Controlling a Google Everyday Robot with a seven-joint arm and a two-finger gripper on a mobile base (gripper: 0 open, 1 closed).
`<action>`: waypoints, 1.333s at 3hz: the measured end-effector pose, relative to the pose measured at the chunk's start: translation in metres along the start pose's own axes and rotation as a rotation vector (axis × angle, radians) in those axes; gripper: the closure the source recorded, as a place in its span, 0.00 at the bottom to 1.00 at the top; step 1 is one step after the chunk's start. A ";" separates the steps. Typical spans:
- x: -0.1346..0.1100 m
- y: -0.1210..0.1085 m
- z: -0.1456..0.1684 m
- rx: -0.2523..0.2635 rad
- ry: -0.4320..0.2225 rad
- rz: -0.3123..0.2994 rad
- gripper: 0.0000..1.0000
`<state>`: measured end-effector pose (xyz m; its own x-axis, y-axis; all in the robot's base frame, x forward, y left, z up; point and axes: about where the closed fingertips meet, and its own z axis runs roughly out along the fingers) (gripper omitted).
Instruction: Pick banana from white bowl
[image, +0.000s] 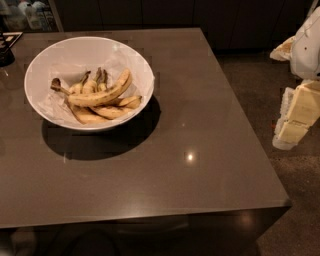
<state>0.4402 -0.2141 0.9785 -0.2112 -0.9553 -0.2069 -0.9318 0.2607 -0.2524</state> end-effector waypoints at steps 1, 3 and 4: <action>-0.011 -0.009 0.003 -0.008 0.004 -0.046 0.00; -0.050 -0.030 0.024 -0.053 0.008 -0.236 0.00; -0.052 -0.032 0.024 -0.042 0.002 -0.239 0.00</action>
Offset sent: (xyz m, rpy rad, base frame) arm 0.0447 0.0379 -0.0137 -0.0718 0.0775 0.2616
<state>0.4887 -0.1692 0.9744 0.0159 -0.9894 -0.1446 -0.9670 0.0216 -0.2540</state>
